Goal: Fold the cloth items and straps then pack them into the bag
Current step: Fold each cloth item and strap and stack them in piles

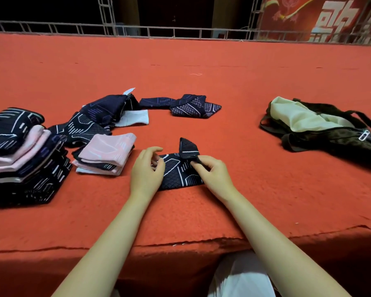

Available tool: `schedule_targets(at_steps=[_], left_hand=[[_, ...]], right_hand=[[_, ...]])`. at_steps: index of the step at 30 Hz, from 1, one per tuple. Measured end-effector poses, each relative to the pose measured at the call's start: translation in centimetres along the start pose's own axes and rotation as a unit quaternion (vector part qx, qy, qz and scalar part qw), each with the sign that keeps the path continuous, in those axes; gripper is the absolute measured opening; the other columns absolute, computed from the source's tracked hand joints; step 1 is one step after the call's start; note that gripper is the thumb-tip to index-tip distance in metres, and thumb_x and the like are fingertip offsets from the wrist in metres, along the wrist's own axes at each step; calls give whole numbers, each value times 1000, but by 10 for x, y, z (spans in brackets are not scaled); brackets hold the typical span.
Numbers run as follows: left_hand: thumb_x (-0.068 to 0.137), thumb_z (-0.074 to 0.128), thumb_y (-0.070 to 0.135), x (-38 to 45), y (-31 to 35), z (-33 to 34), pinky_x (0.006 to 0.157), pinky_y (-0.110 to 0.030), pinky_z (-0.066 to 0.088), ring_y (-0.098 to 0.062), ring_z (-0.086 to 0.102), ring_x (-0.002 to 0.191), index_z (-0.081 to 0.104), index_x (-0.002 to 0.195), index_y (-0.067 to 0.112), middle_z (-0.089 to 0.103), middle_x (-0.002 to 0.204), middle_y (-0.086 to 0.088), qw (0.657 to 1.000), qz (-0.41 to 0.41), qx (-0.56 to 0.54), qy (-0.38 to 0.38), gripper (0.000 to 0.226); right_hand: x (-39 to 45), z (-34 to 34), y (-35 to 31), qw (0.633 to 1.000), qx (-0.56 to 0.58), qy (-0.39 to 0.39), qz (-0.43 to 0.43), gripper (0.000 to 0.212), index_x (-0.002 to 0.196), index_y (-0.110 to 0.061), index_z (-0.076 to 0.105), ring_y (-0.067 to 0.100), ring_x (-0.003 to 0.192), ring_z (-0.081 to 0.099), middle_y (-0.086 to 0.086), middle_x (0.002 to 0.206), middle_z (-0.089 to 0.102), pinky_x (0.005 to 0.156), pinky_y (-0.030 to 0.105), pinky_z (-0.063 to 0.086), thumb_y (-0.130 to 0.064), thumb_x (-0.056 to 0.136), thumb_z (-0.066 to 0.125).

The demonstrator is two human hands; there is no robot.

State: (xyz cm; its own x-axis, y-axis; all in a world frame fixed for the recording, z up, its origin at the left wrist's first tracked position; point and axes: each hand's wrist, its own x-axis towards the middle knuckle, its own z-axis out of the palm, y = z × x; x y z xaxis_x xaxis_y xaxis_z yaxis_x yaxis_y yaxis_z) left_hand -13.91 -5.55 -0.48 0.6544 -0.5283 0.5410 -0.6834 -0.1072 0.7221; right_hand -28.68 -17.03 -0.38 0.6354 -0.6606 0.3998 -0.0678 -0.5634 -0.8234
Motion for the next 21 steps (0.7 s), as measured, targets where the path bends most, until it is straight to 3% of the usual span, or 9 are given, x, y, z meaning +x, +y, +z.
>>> schedule_targets(at_steps=[3,6,9,11,14,17,21], left_hand=[[84,53,4,-2,-1,1,69,-23,42,-11,57,74,63,104,20,62,82,5,999,-6,1,-49,28],[84,52,6,-1,-4,2,64,-20,40,-10,58,72,63,104,23,66,79,4,995,-55,-1,-89,28],[86,52,9,1,-6,4,60,-14,36,-3,57,69,63,104,23,70,74,7,990,-99,4,-98,25],[88,52,12,4,-4,5,58,-13,34,1,56,67,63,102,23,69,72,10,989,-110,18,-98,21],[90,55,25,10,2,8,62,-18,38,-3,59,75,63,104,25,69,73,11,984,-127,52,-114,16],[87,59,38,16,10,11,71,-27,42,-13,63,89,60,113,25,65,76,12,973,-138,99,-156,28],[83,66,35,15,17,17,76,-29,46,-12,61,85,55,122,27,59,75,15,963,-151,81,-210,42]], right_hand=[[-3,4,-4,995,-52,-83,-2,24,112,-14,71,5,127,45,2,133,57,110,23,31,-20,97,53],[-3,3,-5,978,-111,-176,-13,35,119,-15,67,12,142,26,3,149,40,118,28,17,-18,103,36],[-5,2,-4,986,-78,-143,-37,39,117,-12,66,12,141,27,5,147,41,116,19,16,5,93,41],[-4,1,-2,993,-72,-93,-32,43,115,-12,66,13,138,33,6,144,45,114,18,19,11,86,43],[-1,2,2,990,-122,-63,-9,38,120,-9,64,18,132,43,7,138,50,113,26,28,1,85,52],[-1,3,2,983,-168,-78,11,34,120,-10,66,18,131,44,6,141,49,110,23,27,-9,87,55],[0,1,1,982,-168,-90,15,31,115,-10,69,17,133,43,7,142,49,106,15,23,-6,88,53]])
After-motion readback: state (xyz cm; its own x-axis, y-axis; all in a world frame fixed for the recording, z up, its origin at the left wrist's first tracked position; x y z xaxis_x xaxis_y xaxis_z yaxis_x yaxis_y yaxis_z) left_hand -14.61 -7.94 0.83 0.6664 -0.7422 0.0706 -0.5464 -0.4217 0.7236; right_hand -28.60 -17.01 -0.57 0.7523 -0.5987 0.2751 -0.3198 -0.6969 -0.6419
